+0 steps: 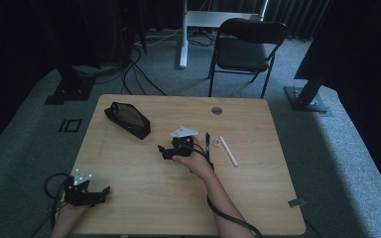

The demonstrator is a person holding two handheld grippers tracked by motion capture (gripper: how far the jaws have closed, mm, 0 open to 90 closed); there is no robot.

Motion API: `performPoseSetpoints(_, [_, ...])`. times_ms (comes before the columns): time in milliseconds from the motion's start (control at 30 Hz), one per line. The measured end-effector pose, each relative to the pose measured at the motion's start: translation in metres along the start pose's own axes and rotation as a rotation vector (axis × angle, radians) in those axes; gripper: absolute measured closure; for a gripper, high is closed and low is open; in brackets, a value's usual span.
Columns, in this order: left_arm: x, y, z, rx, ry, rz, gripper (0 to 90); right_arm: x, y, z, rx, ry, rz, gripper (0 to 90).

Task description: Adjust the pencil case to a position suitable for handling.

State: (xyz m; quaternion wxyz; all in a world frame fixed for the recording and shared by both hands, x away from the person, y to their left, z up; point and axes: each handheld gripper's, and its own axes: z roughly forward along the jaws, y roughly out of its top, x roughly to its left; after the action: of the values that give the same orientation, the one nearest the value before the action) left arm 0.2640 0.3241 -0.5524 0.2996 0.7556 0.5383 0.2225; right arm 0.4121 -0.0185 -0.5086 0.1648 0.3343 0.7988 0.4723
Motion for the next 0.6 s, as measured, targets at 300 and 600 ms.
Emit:
performPoseSetpoints(300, [0.000, 0.000, 0.000, 0.000, -0.003, 0.003, 0.2, 0.001, 0.011, 0.019, -0.004, 0.002, 0.002, 19.3])
performPoseSetpoints(600, [0.000, 0.000, 0.000, 0.000, -0.002, 0.002, 0.2, 0.005, 0.023, 0.035, -0.023, -0.005, -0.016, 25.2])
